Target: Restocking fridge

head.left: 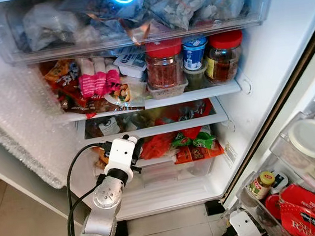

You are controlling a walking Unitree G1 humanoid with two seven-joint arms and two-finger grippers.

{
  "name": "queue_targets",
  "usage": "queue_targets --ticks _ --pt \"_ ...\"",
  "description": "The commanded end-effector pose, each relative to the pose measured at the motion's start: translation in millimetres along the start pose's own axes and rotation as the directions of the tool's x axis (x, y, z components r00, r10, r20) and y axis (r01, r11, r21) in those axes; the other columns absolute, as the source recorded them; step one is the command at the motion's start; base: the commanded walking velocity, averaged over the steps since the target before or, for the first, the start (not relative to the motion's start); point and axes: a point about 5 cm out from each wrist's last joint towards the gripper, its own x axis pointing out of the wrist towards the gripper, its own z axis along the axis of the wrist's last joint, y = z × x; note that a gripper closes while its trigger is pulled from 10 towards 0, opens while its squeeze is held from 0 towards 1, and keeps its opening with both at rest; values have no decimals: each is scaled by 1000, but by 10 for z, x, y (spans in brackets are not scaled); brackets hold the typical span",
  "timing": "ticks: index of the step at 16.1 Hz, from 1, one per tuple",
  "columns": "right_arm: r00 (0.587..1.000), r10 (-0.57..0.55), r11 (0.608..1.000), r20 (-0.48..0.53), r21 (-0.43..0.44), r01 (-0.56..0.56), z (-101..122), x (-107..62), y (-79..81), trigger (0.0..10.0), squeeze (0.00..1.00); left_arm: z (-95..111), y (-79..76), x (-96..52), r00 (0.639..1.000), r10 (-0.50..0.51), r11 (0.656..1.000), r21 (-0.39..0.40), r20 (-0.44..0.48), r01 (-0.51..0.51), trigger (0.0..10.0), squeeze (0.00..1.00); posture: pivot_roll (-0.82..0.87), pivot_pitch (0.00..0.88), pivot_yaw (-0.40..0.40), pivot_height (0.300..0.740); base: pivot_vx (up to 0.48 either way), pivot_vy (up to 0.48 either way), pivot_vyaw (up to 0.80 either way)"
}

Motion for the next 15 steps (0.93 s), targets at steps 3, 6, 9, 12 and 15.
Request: queue_targets --ticks 3,6,9,12,15 --pt "1000 0 1000 -18 12 0 -55 -12 4 10000 0 -4 30 1 1000 1 1000 10 4 -1 10000 0 42 106 -19 666 0 0 0" --pt "1000 3 1000 -23 9 -3 -62 -12 17 10000 0 -6 41 -3 1000 10 1000 4 2 -10 10000 0 42 106 -19 666 81 0 0" --pt "1000 6 1000 -22 6 -6 -62 -11 29 10000 0 -9 39 -8 1000 9 1000 -1 0 -9 10000 0 44 103 -17 666 247 0 0" --pt "1000 8 1000 -17 7 -8 -59 -11 41 10000 0 -15 39 -15 1000 7 1000 -3 -1 -7 10000 0 43 100 -14 666 247 0 0" --pt "1000 13 1000 -11 0 -13 -36 -4 54 10000 0 -23 37 -24 1000 5 1000 -8 -2 -5 10000 0 41 95 -12 666 246 0 0"
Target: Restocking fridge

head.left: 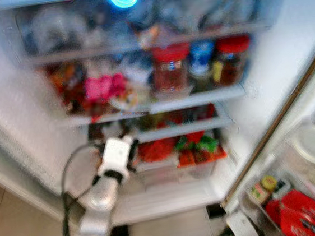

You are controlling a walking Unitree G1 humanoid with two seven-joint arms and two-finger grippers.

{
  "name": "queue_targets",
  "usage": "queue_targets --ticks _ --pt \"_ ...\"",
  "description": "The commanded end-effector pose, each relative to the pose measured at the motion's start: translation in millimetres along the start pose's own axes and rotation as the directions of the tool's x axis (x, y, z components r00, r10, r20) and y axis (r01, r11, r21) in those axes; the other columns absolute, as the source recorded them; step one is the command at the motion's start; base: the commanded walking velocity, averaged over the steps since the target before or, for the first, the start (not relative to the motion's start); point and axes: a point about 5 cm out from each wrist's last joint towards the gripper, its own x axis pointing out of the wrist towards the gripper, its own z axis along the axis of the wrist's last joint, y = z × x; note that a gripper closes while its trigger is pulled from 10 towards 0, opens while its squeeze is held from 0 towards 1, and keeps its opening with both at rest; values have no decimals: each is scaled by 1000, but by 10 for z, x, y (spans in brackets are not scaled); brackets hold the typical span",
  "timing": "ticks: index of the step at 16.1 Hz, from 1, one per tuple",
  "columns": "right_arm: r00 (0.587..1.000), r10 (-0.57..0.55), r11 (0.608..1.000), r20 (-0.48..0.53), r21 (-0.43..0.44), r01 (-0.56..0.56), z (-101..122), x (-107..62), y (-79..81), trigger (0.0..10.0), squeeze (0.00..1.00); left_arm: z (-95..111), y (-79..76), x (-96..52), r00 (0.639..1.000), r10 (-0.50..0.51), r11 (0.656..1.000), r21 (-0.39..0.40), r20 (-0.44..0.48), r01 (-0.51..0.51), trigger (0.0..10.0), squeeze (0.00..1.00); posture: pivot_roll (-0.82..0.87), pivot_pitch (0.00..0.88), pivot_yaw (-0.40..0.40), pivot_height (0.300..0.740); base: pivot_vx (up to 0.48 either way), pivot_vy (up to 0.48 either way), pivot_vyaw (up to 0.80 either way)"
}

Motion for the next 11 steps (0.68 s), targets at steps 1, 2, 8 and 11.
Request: queue_targets --ticks 1,2,8,11 --pt "1000 -4 1000 -21 3 4 -69 -18 -15 10000 0 -4 -69 -5 1000 -24 1000 -13 4 24 10000 0 41 95 -12 666 244 0 0" --pt "1000 -2 1000 -20 -2 2 -60 -15 -13 10000 0 1 -72 -2 1000 -28 1000 -7 7 28 10000 0 46 91 -10 666 240 0 0" --pt "1000 0 1000 -25 -5 0 -83 -22 -14 10000 0 2 -54 -6 999 -44 999 24 12 43 10000 0 46 96 -8 666 40 0 0" --pt "999 -2 1000 -43 -3 2 -139 -35 -8 10000 0 5 -14 -2 999 -39 999 34 13 39 10000 0 47 101 -8 666 0 0 0"
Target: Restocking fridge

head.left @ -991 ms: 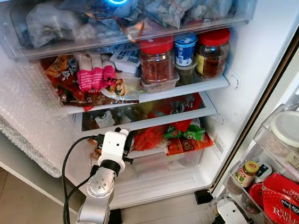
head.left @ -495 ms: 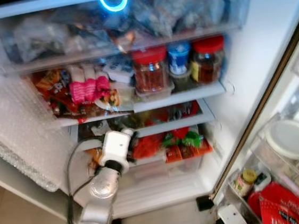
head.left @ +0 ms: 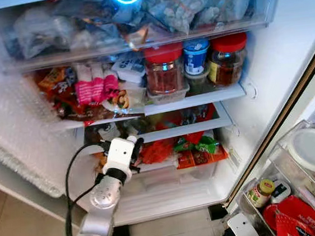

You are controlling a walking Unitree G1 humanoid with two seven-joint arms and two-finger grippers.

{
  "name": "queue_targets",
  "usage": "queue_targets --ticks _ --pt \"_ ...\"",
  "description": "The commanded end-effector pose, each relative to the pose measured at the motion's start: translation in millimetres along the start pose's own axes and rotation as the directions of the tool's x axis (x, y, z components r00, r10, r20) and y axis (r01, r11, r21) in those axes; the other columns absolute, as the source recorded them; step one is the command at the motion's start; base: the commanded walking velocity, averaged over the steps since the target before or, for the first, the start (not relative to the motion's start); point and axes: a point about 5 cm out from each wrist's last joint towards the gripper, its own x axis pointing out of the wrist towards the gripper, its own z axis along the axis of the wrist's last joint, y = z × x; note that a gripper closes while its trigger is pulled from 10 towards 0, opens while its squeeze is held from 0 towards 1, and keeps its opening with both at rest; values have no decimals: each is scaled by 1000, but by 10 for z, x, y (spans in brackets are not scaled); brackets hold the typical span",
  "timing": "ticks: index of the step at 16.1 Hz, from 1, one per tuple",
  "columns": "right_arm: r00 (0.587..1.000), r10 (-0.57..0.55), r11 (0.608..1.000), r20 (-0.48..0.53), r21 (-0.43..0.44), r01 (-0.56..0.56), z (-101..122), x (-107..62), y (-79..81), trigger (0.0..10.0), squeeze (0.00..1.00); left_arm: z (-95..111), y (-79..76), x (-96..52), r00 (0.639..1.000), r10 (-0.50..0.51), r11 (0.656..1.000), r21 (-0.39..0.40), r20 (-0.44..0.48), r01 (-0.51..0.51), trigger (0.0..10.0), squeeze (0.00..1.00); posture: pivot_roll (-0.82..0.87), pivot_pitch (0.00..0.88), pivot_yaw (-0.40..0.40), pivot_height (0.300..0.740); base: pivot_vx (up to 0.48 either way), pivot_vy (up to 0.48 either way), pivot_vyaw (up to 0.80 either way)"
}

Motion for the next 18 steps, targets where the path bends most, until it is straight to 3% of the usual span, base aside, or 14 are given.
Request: queue_targets --ticks 1,5,13,18 --pt "1000 -2 1000 -31 13 2 -91 -19 20 10000 0 -19 14 -9 1000 0 1000 6 -6 0 10000 0 47 101 -8 666 0 0 0" --pt "999 1 1000 -44 13 -1 -117 -20 63 10000 0 -5 -7 -6 1000 -3 1000 11 2 3 10000 0 46 102 -8 666 125 0 0" --pt "998 -6 1000 -63 12 7 -177 -45 -33 10000 0 -4 -27 -1 1000 -12 1000 15 2 12 10000 0 46 101 -10 666 269 0 0" --pt "998 5 1000 -66 5 -5 -144 -24 48 10000 0 -22 -24 -13 1000 -21 999 34 5 21 10000 0 45 100 -9 666 103 0 0"
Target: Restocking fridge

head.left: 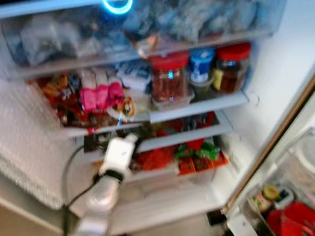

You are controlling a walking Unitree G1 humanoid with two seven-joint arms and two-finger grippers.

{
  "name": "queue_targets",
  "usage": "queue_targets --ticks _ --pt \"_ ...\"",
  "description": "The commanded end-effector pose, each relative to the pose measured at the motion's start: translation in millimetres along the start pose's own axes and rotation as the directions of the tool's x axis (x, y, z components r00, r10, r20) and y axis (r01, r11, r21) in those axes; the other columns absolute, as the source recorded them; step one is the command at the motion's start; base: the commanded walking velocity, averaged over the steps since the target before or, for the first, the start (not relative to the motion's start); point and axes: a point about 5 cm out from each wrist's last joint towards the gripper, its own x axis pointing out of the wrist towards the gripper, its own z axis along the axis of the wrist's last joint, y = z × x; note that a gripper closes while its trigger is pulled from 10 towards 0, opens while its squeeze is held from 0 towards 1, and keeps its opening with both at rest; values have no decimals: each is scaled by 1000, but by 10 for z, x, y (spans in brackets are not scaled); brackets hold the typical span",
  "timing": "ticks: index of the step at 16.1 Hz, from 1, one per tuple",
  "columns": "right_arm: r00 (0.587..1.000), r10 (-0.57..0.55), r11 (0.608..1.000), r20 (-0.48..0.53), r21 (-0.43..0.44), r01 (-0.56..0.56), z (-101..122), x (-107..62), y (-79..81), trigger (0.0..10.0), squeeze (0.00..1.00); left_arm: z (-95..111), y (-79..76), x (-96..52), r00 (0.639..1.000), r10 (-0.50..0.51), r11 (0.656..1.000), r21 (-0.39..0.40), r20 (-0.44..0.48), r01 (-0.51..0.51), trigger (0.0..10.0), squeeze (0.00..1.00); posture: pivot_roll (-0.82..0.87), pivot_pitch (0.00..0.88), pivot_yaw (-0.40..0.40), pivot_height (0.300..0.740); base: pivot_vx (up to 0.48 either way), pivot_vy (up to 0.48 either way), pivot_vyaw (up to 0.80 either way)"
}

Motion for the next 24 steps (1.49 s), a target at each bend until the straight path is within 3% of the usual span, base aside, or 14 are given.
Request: queue_targets --ticks 1,3,5,6,8,10,11,15,20,21,24 --pt "999 7 1000 -53 5 -7 -143 -27 41 10000 0 21 -72 10 999 -33 999 36 11 33 10000 0 46 100 -8 666 0 0 0" --pt "999 11 1000 -50 8 -11 -143 -27 64 10000 0 25 -76 3 998 -53 994 96 13 52 10000 0 46 101 -8 666 0 0 0" --pt "999 17 1000 -41 12 -16 -137 -26 86 10000 0 32 -60 9 997 -70 969 237 13 65 10000 0 46 101 -8 666 0 0 0" --pt "999 16 1000 -41 9 -16 -137 -26 82 10000 0 25 -72 17 994 -107 932 348 10 97 10000 0 45 101 -8 666 0 0 0" --pt "999 16 1000 -40 8 -16 -135 -26 75 10000 0 5 -80 23 991 -132 905 408 -2 121 10000 0 43 102 -8 666 0 0 0" --pt "999 12 1000 -37 11 -11 -137 -30 43 10000 0 -90 -61 24 985 -168 805 570 -43 162 10000 0 36 106 -8 666 0 0 0" --pt "999 11 1000 -37 10 -10 -139 -31 36 10000 0 -109 -64 26 983 -180 783 598 -46 171 10000 0 36 106 -8 666 0 0 0" --pt "999 10 1000 -37 12 -10 -144 -31 58 10000 0 -198 -37 40 978 -199 753 630 -58 191 10000 0 29 113 -5 666 0 0 0" --pt "999 11 1000 -38 16 -10 -140 -29 66 10000 0 -213 -33 38 986 -161 795 587 -36 151 10000 0 32 116 -9 666 0 0 0" --pt "999 11 1000 -43 14 -11 -141 -29 57 10000 0 -205 -65 47 985 -170 811 563 -30 157 10000 0 33 112 -10 642 0 0 0" --pt "999 12 1000 -34 7 -12 -138 -32 45 10000 0 -178 -78 82 986 -165 817 558 -14 145 10000 0 32 110 -11 623 0 0 0"
